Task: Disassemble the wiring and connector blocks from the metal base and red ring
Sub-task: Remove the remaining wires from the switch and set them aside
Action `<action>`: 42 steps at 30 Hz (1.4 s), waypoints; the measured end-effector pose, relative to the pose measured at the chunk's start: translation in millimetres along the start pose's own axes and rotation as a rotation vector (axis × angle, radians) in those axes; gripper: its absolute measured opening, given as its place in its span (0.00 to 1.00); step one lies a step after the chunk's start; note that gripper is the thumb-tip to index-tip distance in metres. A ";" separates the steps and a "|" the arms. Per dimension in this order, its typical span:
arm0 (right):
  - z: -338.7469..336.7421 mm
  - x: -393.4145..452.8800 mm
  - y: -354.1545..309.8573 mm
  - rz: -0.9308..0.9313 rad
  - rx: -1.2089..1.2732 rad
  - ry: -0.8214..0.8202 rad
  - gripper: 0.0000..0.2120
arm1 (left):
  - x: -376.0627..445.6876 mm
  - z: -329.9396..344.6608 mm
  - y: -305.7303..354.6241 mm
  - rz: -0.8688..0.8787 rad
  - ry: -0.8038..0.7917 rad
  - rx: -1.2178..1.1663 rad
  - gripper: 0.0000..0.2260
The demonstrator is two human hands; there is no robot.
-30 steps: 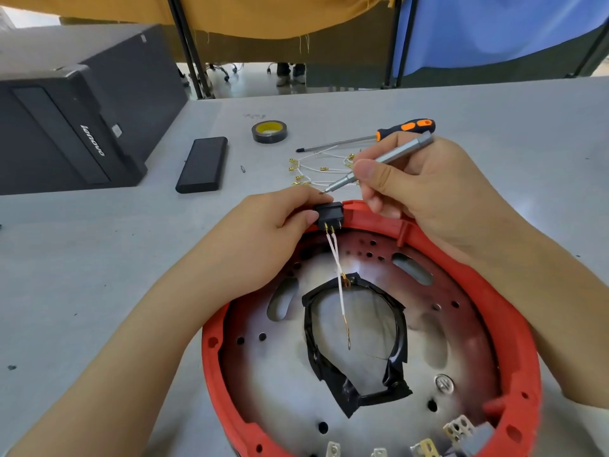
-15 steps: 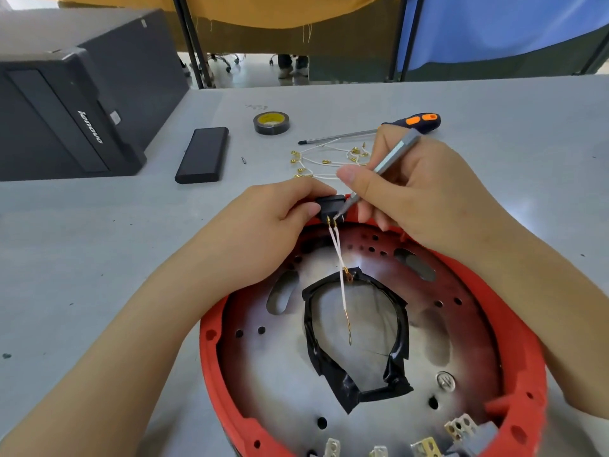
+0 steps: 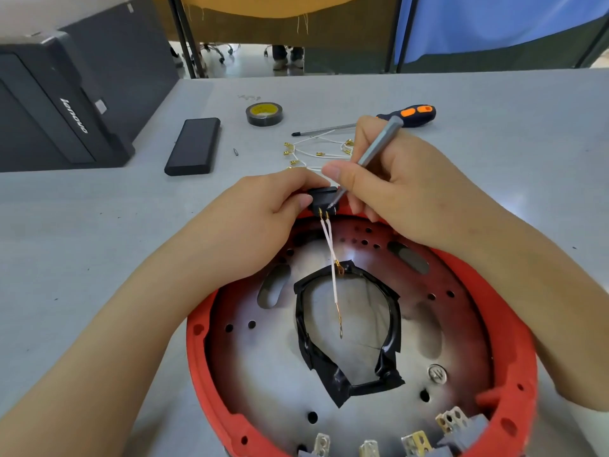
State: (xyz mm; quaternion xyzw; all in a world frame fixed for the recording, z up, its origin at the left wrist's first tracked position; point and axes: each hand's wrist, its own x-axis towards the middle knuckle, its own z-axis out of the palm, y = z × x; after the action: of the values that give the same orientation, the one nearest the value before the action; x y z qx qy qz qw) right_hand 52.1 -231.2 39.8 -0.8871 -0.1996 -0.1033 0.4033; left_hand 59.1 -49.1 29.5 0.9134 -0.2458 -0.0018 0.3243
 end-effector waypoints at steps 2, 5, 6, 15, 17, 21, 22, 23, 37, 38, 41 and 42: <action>-0.1 4.0 1.0 0.033 0.036 -0.028 0.14 | -0.1 0.2 0.5 -0.007 -0.001 0.005 0.15; 0.6 10.4 3.2 0.089 0.127 -0.064 0.14 | 0.3 0.4 0.0 -0.024 -0.004 0.016 0.15; 1.2 11.9 3.7 0.102 0.148 -0.071 0.14 | 0.2 0.3 -0.1 -0.024 -0.005 0.019 0.15; 3.3 2.5 3.4 0.003 0.161 0.035 0.14 | 0.1 -0.2 -0.9 -0.021 -0.006 0.023 0.14; 3.3 2.2 2.9 0.007 0.133 0.018 0.14 | 0.3 -0.1 -0.6 -0.015 -0.005 0.019 0.15; 4.3 2.6 2.5 0.019 0.081 -0.004 0.14 | 0.2 -0.9 0.0 -0.010 -0.005 0.019 0.15; 4.2 3.0 2.0 0.020 0.077 -0.007 0.14 | 0.0 -0.8 0.0 -0.013 -0.005 0.021 0.15; 4.1 3.8 1.7 0.023 0.076 -0.011 0.14 | -0.1 -0.8 0.2 -0.016 -0.005 0.024 0.15; 3.6 8.2 5.1 0.057 0.157 -0.007 0.15 | 0.6 -0.4 -0.3 -0.028 -0.010 0.036 0.14; 3.9 7.3 4.9 0.046 0.139 0.000 0.15 | 0.5 -0.3 -0.3 -0.023 -0.008 0.037 0.15; 4.0 5.7 3.5 0.018 0.095 0.012 0.14 | 0.6 0.1 -0.3 -0.017 -0.001 0.038 0.15; 4.2 5.2 3.1 0.009 0.079 0.016 0.14 | 0.6 0.1 -0.4 -0.016 -0.001 0.037 0.15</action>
State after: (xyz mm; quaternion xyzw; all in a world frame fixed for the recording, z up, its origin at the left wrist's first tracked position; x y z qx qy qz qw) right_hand 58.3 -228.5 36.8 -0.8704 -0.1964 -0.1007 0.4401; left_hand 59.7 -49.2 29.2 0.9211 -0.2388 -0.0002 0.3074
